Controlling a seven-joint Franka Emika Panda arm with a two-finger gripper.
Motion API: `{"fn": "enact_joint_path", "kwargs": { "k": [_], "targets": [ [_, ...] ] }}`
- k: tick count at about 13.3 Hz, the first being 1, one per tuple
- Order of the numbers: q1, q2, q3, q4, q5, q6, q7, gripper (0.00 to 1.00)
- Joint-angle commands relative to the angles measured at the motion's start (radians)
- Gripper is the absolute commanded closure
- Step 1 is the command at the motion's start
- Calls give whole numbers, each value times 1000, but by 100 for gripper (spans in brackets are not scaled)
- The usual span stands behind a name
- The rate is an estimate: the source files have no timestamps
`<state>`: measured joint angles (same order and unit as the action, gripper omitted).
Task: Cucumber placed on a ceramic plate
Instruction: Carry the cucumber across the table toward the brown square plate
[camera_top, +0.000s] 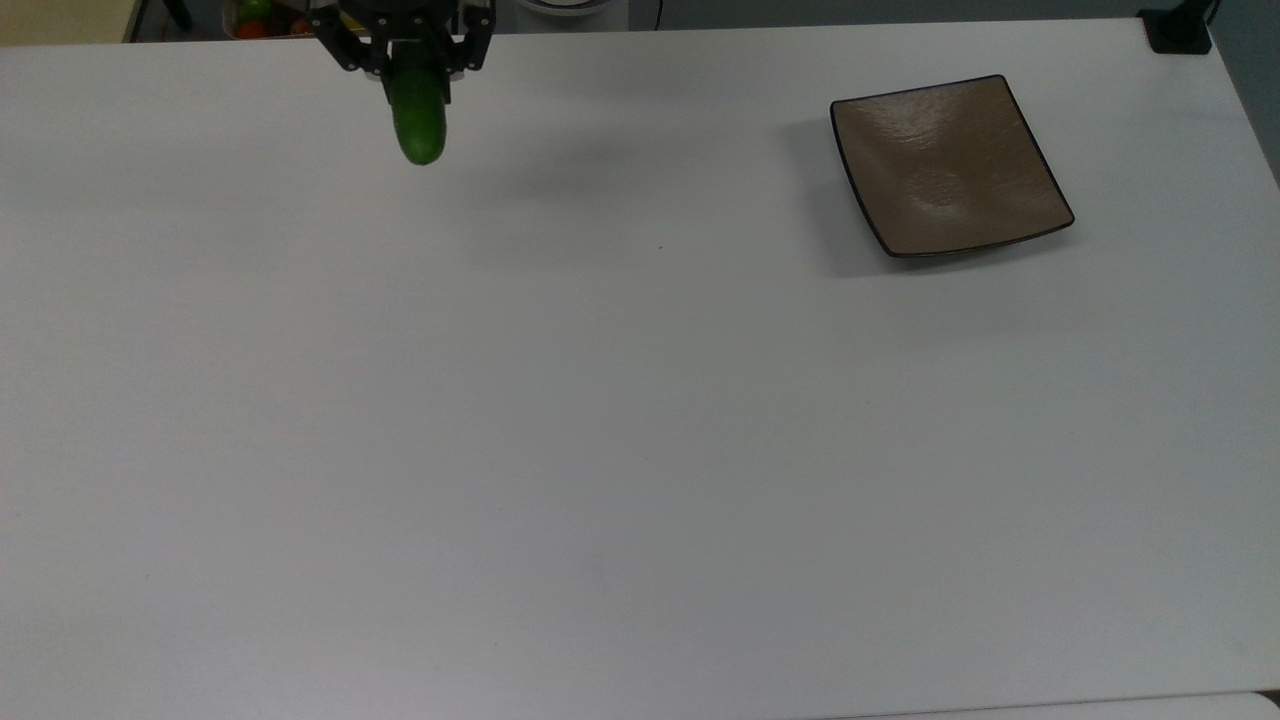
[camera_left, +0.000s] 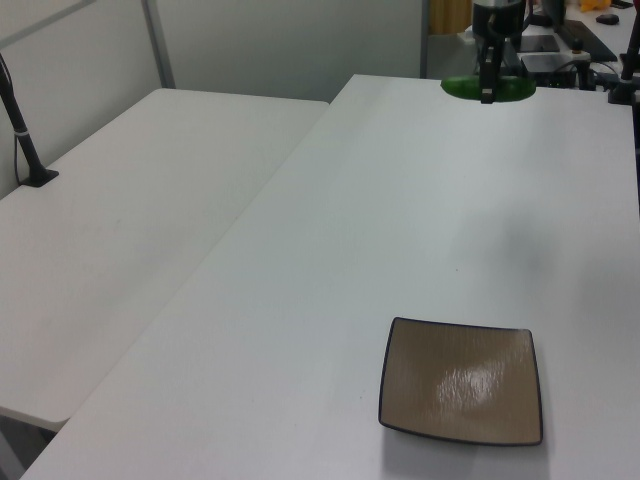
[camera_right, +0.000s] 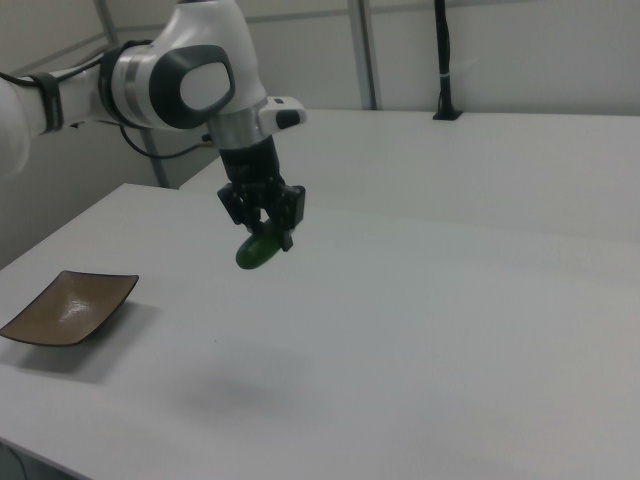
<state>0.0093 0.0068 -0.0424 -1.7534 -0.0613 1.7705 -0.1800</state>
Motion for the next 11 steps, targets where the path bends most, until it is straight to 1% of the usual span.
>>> {"fn": "enact_joint_path", "kwargs": {
  "k": [1,2,3,4,6,7,10,11],
  "targets": [
    [43,-15,26,44,41,-77,20,88],
    [67,-15,26,48,41,-89,30,88],
    [86,-15,36,49,44,-92,54,88],
    [96,-15,59,51,50,-98,92,86],
    [104,-13,120,51,55,-95,164,84],
    [124,-8,143,51,58,-92,198,84],
    [219,-4,154,51,87,-79,315,84],
    [245,2,168,51,99,-62,345,84]
  ]
}}
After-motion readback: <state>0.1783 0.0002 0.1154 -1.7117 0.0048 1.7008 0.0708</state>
